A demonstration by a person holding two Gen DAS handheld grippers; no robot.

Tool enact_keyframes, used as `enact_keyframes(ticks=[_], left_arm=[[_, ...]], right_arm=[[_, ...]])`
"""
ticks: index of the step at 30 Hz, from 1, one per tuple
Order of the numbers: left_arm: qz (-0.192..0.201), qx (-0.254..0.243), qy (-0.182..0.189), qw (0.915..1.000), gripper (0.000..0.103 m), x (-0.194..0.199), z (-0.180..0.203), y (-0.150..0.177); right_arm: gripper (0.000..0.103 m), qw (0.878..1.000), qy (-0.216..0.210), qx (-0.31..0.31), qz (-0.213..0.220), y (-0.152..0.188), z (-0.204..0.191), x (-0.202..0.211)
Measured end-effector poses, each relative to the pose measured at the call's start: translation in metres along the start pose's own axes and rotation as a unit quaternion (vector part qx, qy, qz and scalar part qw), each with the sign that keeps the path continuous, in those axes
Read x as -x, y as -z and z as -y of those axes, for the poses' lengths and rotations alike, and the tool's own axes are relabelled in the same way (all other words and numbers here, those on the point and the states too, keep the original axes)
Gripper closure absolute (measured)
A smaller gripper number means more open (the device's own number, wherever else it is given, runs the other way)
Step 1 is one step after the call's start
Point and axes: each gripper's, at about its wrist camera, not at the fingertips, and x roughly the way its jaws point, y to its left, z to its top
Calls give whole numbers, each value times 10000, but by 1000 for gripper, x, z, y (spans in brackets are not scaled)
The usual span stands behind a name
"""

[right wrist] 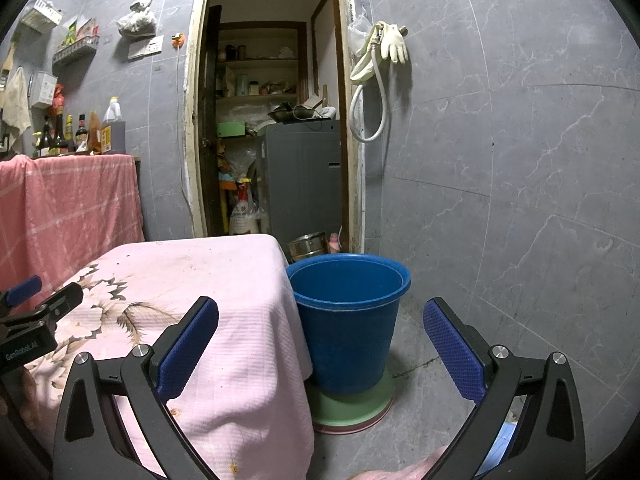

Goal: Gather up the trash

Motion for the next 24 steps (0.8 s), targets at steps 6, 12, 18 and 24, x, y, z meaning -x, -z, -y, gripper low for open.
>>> enact_keyframes(ticks=[6,12,18,24], left_arm=[[-9,-2,3,10000,2,0,1,0],[-30,-18,12,10000,2,0,-1,2],[-38,-34,-77,10000,2,-3,-1,3],[-11,-120,-72,9999,2,-3,1,5]], right_arm=[[0,10000,1,-1,0,0,0,1],[0,10000,0,-2,0,0,-1,0],[0,10000,1,-4,0,0,-1,1],[0,10000,-4,-4,-10,0,-1,1]])
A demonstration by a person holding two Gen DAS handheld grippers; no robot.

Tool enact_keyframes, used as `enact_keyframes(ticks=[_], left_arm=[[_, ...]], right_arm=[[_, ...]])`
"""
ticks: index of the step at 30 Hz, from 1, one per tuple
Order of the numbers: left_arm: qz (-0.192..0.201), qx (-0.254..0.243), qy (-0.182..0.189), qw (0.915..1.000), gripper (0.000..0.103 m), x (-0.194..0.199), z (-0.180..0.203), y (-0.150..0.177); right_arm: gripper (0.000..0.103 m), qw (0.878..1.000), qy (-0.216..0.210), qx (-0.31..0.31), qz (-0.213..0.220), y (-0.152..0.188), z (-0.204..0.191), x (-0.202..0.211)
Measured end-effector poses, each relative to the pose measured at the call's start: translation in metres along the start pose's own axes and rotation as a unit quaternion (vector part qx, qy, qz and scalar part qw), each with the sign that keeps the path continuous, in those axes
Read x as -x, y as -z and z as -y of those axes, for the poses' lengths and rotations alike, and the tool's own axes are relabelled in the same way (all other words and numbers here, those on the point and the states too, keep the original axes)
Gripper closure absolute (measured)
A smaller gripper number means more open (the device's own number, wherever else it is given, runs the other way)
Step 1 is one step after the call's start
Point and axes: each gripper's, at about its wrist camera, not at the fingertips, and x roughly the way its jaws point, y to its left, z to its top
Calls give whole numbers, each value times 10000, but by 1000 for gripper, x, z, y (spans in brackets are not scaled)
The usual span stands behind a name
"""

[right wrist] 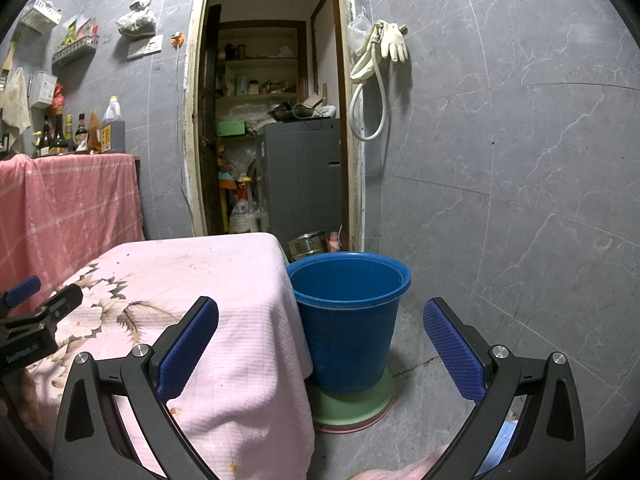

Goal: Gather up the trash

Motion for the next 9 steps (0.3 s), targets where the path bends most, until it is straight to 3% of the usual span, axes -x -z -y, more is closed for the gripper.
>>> enact_keyframes(ticks=[9], left_arm=[[-10,-3,-1,10000,2,0,0,1]], right_arm=[[0,10000,5,-3,1,0,-2,1]])
